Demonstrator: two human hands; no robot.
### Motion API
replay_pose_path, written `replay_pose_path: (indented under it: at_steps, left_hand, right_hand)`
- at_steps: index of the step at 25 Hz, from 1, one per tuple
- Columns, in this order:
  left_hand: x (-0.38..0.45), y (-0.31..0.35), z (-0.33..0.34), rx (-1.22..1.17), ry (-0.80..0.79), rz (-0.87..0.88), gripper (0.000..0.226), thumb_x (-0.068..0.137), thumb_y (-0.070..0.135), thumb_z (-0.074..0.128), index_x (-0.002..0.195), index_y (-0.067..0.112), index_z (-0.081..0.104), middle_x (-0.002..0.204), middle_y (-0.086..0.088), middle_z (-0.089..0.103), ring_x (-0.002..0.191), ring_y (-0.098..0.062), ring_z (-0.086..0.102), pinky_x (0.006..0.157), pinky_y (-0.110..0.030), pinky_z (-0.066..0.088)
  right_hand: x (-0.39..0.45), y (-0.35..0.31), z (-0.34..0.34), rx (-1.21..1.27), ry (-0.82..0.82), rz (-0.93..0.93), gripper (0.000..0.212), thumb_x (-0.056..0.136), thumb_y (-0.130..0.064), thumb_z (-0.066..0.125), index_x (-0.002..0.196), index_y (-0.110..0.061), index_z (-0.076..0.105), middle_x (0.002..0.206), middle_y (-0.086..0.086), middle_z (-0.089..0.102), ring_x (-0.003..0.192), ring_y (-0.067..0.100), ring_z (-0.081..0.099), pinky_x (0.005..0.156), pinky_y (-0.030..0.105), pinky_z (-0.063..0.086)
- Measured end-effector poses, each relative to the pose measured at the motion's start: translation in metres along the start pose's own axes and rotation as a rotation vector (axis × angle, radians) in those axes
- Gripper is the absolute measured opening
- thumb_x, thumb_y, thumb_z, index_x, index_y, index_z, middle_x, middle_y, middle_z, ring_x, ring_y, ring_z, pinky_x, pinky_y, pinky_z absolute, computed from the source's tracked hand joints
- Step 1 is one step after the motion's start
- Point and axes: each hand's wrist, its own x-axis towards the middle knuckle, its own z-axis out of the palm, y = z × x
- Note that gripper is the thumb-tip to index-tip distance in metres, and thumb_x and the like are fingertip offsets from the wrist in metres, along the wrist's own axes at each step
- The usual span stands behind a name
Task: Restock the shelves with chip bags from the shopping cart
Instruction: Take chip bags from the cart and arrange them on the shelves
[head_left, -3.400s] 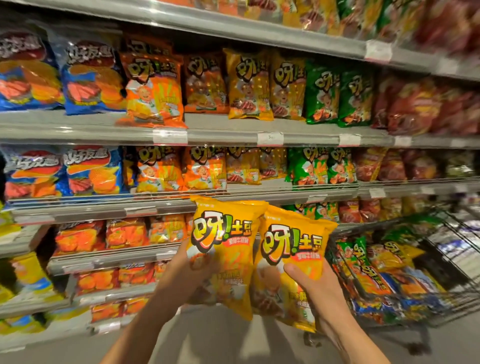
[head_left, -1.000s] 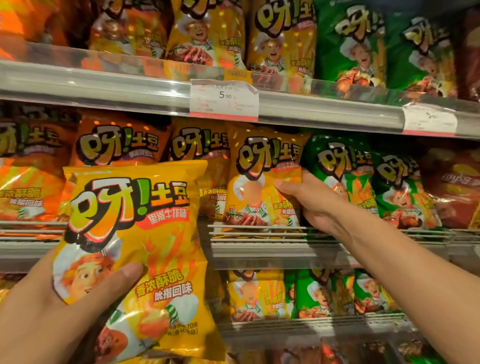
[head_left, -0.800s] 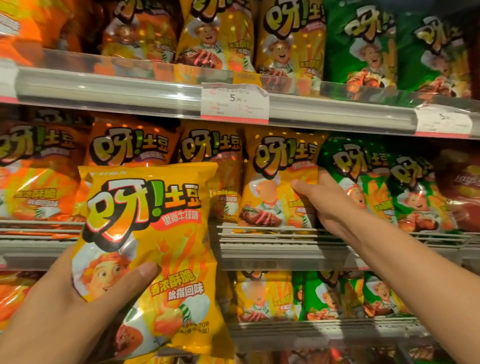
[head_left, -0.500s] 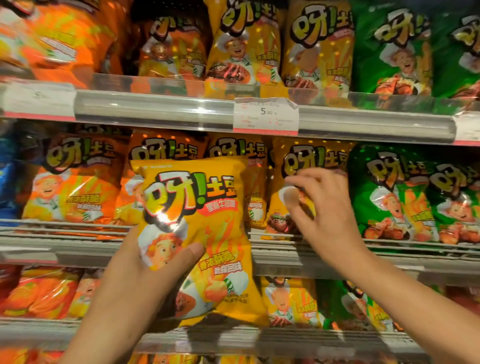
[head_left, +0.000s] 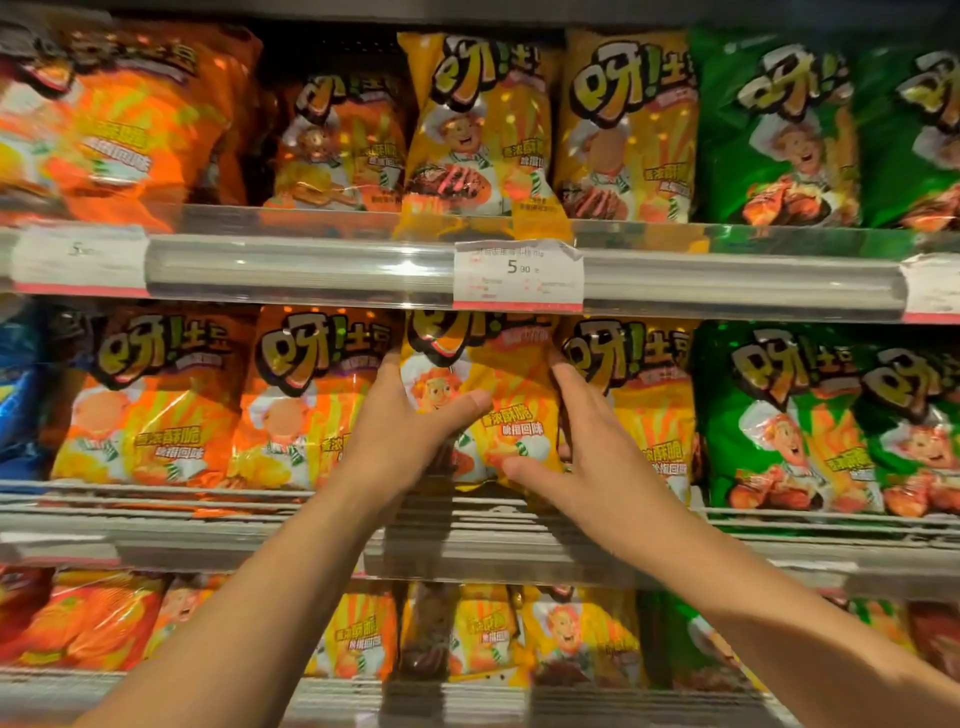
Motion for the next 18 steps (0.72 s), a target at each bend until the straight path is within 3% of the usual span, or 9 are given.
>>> replay_pose_path:
  at_steps: [2, 3, 5, 6, 8, 10, 13, 15, 18]
  left_hand:
    - [-0.001, -0.012, 0.0, 0.024, -0.011, 0.006, 0.066, 0.077, 0.032, 0.086, 0.133, 0.018, 0.053, 0.119, 0.004, 0.072, 0.111, -0.018, 0.07, 0.094, -0.043, 0.058]
    - [-0.007, -0.016, -0.001, 0.078, -0.017, 0.046, 0.07, 0.079, 0.041, 0.082, 0.138, 0.028, 0.047, 0.127, 0.021, 0.065, 0.12, -0.004, 0.062, 0.1, -0.031, 0.052]
    - [-0.021, -0.025, -0.004, 0.26, 0.048, 0.149, 0.077, 0.09, 0.053, 0.068, 0.153, 0.043, 0.023, 0.141, 0.048, 0.032, 0.133, 0.02, 0.031, 0.107, -0.009, 0.025]
    - [-0.026, -0.03, -0.006, 0.374, 0.081, 0.214, 0.08, 0.096, 0.049, 0.062, 0.158, 0.039, 0.013, 0.147, 0.039, 0.025, 0.136, 0.017, 0.023, 0.107, -0.005, 0.017]
    - [-0.028, -0.038, -0.009, 0.562, 0.107, 0.313, 0.078, 0.101, 0.033, 0.059, 0.161, 0.026, 0.01, 0.151, 0.008, 0.033, 0.131, 0.004, 0.028, 0.101, 0.0, 0.019]
    - [-0.024, -0.04, -0.011, 0.609, 0.088, 0.287, 0.076, 0.101, 0.028, 0.06, 0.161, 0.026, 0.014, 0.15, -0.001, 0.038, 0.122, 0.007, 0.029, 0.091, 0.005, 0.023]
    - [-0.024, -0.037, -0.011, 0.681, 0.127, 0.294, 0.076, 0.098, 0.024, 0.065, 0.159, 0.029, 0.021, 0.154, -0.004, 0.035, 0.13, 0.001, 0.03, 0.101, -0.015, 0.034]
    - [-0.03, -0.035, -0.009, 0.862, 0.196, 0.468, 0.079, 0.092, 0.013, 0.072, 0.158, 0.025, 0.03, 0.153, -0.012, 0.034, 0.139, -0.022, 0.036, 0.105, -0.034, 0.043]
    - [-0.037, -0.045, -0.005, 1.015, 0.105, 0.578, 0.08, 0.087, 0.0, 0.071, 0.156, 0.022, 0.037, 0.154, -0.017, 0.036, 0.135, -0.033, 0.039, 0.099, -0.039, 0.044]
  right_hand:
    - [0.006, 0.003, 0.008, -0.15, 0.011, -0.01, 0.086, 0.093, -0.03, 0.071, 0.158, -0.029, 0.014, 0.15, -0.003, 0.034, 0.137, 0.019, 0.041, 0.107, 0.034, 0.043]
    - [0.007, 0.003, 0.011, -0.209, 0.033, -0.025, 0.081, 0.094, -0.022, 0.069, 0.157, -0.027, 0.016, 0.145, 0.0, 0.037, 0.134, 0.022, 0.042, 0.102, 0.033, 0.043]
    - [0.006, 0.005, 0.019, -0.29, 0.048, -0.043, 0.08, 0.096, -0.015, 0.065, 0.157, -0.024, 0.016, 0.138, 0.003, 0.038, 0.13, 0.026, 0.043, 0.096, 0.035, 0.042]
    - [0.005, 0.006, 0.022, -0.299, 0.034, -0.035, 0.082, 0.096, -0.017, 0.065, 0.158, -0.024, 0.012, 0.14, 0.004, 0.036, 0.131, 0.027, 0.042, 0.099, 0.036, 0.04]
    - [0.001, 0.007, 0.025, -0.262, -0.014, 0.003, 0.088, 0.096, -0.033, 0.066, 0.159, -0.028, 0.005, 0.15, 0.004, 0.033, 0.138, 0.029, 0.038, 0.108, 0.041, 0.038]
    - [-0.003, 0.006, 0.025, -0.247, -0.042, 0.018, 0.09, 0.094, -0.054, 0.061, 0.159, -0.035, 0.0, 0.157, 0.003, 0.031, 0.141, 0.031, 0.038, 0.111, 0.05, 0.04]
    - [-0.006, 0.002, 0.025, -0.242, -0.01, 0.027, 0.082, 0.097, -0.059, 0.052, 0.158, -0.038, 0.002, 0.159, 0.004, 0.033, 0.14, 0.03, 0.042, 0.109, 0.051, 0.043]
    - [-0.005, 0.001, 0.025, -0.244, 0.007, 0.019, 0.078, 0.1, -0.052, 0.053, 0.159, -0.036, 0.005, 0.157, 0.005, 0.039, 0.138, 0.029, 0.045, 0.108, 0.051, 0.043]
    - [-0.004, 0.001, 0.027, -0.26, 0.016, 0.018, 0.079, 0.099, -0.046, 0.058, 0.159, -0.034, 0.008, 0.152, 0.006, 0.045, 0.135, 0.029, 0.048, 0.105, 0.05, 0.045]
